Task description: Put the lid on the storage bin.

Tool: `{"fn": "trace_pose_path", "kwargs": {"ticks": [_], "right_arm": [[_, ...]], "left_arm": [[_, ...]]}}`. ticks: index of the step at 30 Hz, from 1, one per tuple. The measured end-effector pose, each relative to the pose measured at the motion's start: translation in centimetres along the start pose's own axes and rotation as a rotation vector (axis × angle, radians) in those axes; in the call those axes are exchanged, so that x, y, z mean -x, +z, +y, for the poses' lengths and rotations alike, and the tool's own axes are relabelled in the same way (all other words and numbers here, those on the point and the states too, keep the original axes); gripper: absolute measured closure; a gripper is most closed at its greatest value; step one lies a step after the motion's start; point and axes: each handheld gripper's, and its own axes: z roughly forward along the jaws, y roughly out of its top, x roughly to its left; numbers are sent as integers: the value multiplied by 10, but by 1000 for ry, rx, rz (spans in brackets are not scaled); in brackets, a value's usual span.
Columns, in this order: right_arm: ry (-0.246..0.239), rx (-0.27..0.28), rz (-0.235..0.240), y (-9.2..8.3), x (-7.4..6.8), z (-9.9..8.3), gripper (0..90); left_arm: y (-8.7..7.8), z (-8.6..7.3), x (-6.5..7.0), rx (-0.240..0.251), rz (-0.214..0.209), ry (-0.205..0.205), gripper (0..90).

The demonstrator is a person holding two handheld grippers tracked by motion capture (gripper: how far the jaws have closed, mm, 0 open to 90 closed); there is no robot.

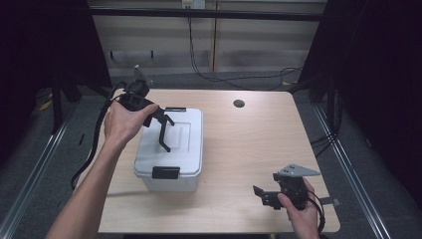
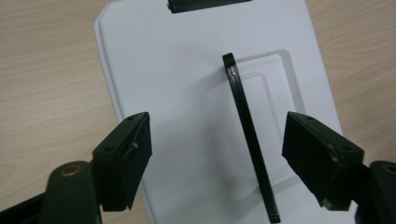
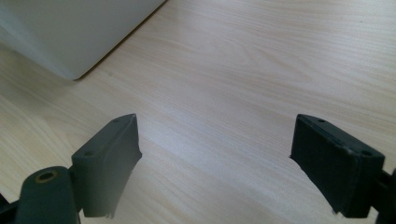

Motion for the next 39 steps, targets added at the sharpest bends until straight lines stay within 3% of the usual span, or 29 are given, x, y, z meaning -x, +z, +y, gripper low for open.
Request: {"fn": "trace_pose_path", "kwargs": {"ticks": [6, 14, 17, 20, 25, 27, 30, 32, 33, 36, 39], "right_arm": [[6, -1, -2, 0, 0, 0, 150], [4, 2, -4, 0, 1, 0, 150], [5, 2, -4, 0, 0, 0, 150], [4, 2, -4, 0, 0, 0, 150], [8, 1, -6, 0, 0, 0, 150], [8, 3, -5, 0, 0, 0, 150], [9, 3, -7, 0, 1, 0, 150], [9, 4, -6, -1, 0, -1, 150], [9, 3, -7, -1, 0, -1, 150], [14, 2, -8, -1, 0, -1, 150], [15, 2, -9, -1, 0, -1, 150]], "left_arm": [[-8, -12, -8, 48, -78, 79, 188], [-12, -26, -19, 104, -115, 156, 192], [-12, -33, -22, 108, -106, 207, 199], [-12, -42, -26, 121, -131, 248, 199], [-13, -57, -36, 163, -116, 261, 198], [-13, -63, -41, 188, -115, 246, 197], [-14, -73, -48, 193, -117, 244, 201], [-13, -80, -54, 199, -147, 236, 218], [-12, -84, -56, 189, -141, 216, 213], [-10, -96, -58, 189, -112, 247, 210], [-6, -107, -66, 204, -120, 236, 223]]}}
